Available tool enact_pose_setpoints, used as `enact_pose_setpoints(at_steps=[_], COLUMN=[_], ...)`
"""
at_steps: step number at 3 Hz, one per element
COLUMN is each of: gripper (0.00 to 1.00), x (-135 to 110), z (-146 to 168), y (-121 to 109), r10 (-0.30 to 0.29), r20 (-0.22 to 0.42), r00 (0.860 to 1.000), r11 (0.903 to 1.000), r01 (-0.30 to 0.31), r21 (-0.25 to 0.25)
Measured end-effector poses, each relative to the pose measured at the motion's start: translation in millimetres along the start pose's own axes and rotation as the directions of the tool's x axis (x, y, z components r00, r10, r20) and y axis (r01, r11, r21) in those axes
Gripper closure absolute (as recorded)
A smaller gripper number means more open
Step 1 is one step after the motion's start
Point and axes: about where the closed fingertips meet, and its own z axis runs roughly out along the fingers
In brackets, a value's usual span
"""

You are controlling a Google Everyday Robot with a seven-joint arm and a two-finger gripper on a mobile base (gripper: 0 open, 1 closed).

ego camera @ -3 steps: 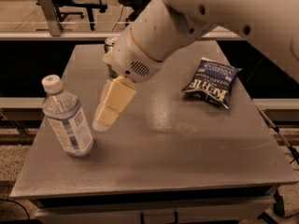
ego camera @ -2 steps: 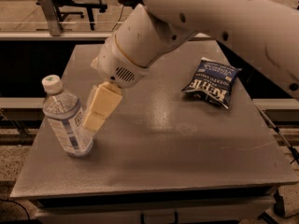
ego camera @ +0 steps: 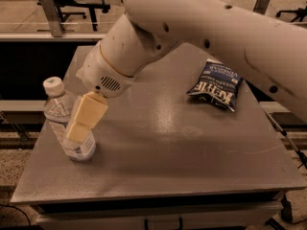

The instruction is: Knock blue plastic bottle over

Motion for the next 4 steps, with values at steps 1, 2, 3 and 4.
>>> enact_pose_setpoints(at_steps=[1, 2, 3, 4], gripper=[0.18, 0.41, 0.64, 0.87], x=[-7, -12, -15, -11], z=[6, 9, 8, -11], y=[6, 10, 10, 2], r10=[-0.013, -0.023, -0.029, -0.042], r20=[0.049, 0.090, 0.111, 0.064], r00=[0.999, 0.996, 0.993, 0.997], r11=[0.9991, 0.9965, 0.9948, 0.9967], r01=[0.015, 0.030, 0.040, 0.046], r21=[-0.040, -0.078, -0.094, -0.066])
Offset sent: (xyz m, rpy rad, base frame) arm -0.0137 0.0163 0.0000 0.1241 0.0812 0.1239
